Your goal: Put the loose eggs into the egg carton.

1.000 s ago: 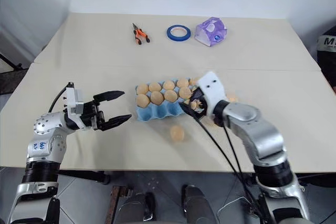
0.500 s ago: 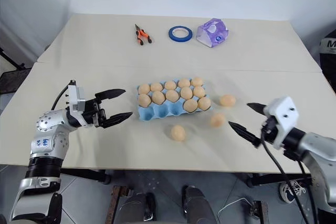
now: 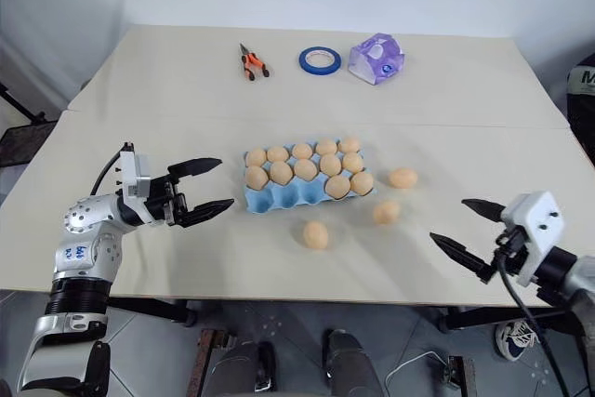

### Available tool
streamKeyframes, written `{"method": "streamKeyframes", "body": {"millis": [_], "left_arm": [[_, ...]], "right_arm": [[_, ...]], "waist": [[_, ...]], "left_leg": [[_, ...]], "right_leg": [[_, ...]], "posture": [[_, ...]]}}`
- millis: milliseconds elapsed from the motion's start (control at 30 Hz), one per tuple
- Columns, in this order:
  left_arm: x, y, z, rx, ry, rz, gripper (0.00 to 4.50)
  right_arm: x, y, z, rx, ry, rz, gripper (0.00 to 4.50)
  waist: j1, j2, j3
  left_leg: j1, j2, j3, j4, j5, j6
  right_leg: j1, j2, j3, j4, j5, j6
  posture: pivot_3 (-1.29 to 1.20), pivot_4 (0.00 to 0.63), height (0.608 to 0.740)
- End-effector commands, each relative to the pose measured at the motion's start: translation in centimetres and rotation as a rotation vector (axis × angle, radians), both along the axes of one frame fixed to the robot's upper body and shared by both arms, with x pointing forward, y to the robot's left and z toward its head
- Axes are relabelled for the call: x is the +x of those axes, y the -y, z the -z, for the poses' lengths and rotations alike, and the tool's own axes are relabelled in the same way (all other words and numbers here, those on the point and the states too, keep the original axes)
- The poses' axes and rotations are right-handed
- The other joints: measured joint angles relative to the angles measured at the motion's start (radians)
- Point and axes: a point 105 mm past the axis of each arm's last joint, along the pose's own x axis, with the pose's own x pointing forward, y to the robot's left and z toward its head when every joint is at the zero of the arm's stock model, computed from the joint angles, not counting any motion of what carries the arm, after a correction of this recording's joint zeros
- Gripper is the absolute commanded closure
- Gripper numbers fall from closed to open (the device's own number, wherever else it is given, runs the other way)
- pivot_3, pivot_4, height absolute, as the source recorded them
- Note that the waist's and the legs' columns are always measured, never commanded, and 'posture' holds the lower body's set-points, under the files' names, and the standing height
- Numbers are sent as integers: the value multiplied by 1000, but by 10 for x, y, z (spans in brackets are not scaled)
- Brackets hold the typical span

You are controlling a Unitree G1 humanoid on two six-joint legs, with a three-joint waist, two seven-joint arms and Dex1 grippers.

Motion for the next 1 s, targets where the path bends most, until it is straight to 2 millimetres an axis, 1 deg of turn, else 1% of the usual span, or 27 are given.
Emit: {"method": "streamKeyframes", "body": {"millis": [33, 67, 200, 267, 333, 400, 567, 667, 700, 800, 867, 933, 1000], "left_arm": [[1, 0, -13, 8, 52, -2, 0], [0, 0, -13, 8, 53, -2, 0], [0, 0, -14, 10, 55, -3, 0], [0, -1, -15, 9, 56, -7, 0], [0, 0, -15, 10, 56, -7, 0], [0, 0, -15, 10, 57, -8, 0], [1, -1, -16, 12, 59, -12, 0], [0, -1, -16, 11, 60, -15, 0], [0, -1, -16, 10, 61, -15, 0], [-1, -1, -16, 7, 62, -18, 0], [-1, -1, -16, 6, 62, -20, 0], [-1, -1, -16, 5, 63, -24, 0], [-1, -2, -15, 4, 63, -26, 0]], "right_arm": [[15, -28, 2, 44, 34, 22, 19], [21, -34, 7, 68, 27, 44, 19], [34, -47, 23, 109, -1, 94, 19], [43, -46, 34, 90, -4, 145, 19], [48, -49, 41, 87, -7, 151, 19], [53, -55, 45, 104, -14, 145, 19], [60, -60, 50, 96, -24, 143, 19], [62, -64, 50, 104, -6, 129, 569], [63, -65, 50, 102, 1, 120, 965], [64, -66, 47, 108, 15, 129, 1964], [64, -65, 44, 108, 23, 129, 2247], [64, -66, 27, 113, 66, 122, 2363], [66, -69, 9, 135, 105, 121, 2387]], "waist": [[-1, -1, 0], [-1, -1, 0], [2, 0, 0], [3, -1, -1], [3, -1, -1], [3, -1, -1], [1, -1, -1], [1, -1, -1], [1, -1, -1], [1, -1, -1], [1, -1, -1], [1, -1, -1], [-1, -1, -1]], "left_leg": [[0, 0, 0, 0, 0, 0], [0, 0, 0, 0, 0, 0], [0, 0, -1, 0, 1, -1], [-1, 0, -1, 0, 0, 0], [-1, -1, 0, 0, 0, 0], [-1, -1, 0, 0, 0, 0], [-1, 0, 0, 0, 0, 0], [0, 0, 0, 0, 0, 0], [0, 0, 0, 0, 0, 0], [0, 0, 0, 0, 0, 0], [0, 0, 0, 1, 0, 0], [0, 0, 0, 1, 0, 0], [0, 0, 0, 1, 0, 0]], "right_leg": [[0, 0, 0, 0, 0, 0], [0, 0, 0, 0, 0, -1], [0, -1, -1, 1, 0, -1], [-1, -1, -1, 1, 0, -1], [-1, -2, -1, 1, 0, -1], [-1, -2, -1, 1, 1, -1], [-1, -1, -1, 3, 0, -1], [-1, -1, -1, 3, 0, -1], [-1, -1, -1, 3, 0, -1], [-1, -1, -1, 3, 0, -1], [-1, -1, -1, 4, 0, -1], [-1, -1, -1, 4, 0, -1], [-1, -1, -1, 4, 1, -1]], "posture": [[0, 150, 740], [0, 150, 740], [0, 150, 740], [0, 150, 740], [0, 150, 740], [0, 150, 740], [0, 150, 740], [0, 150, 740], [0, 150, 740], [0, 150, 740], [0, 150, 740], [0, 150, 740], [0, 150, 740]]}}
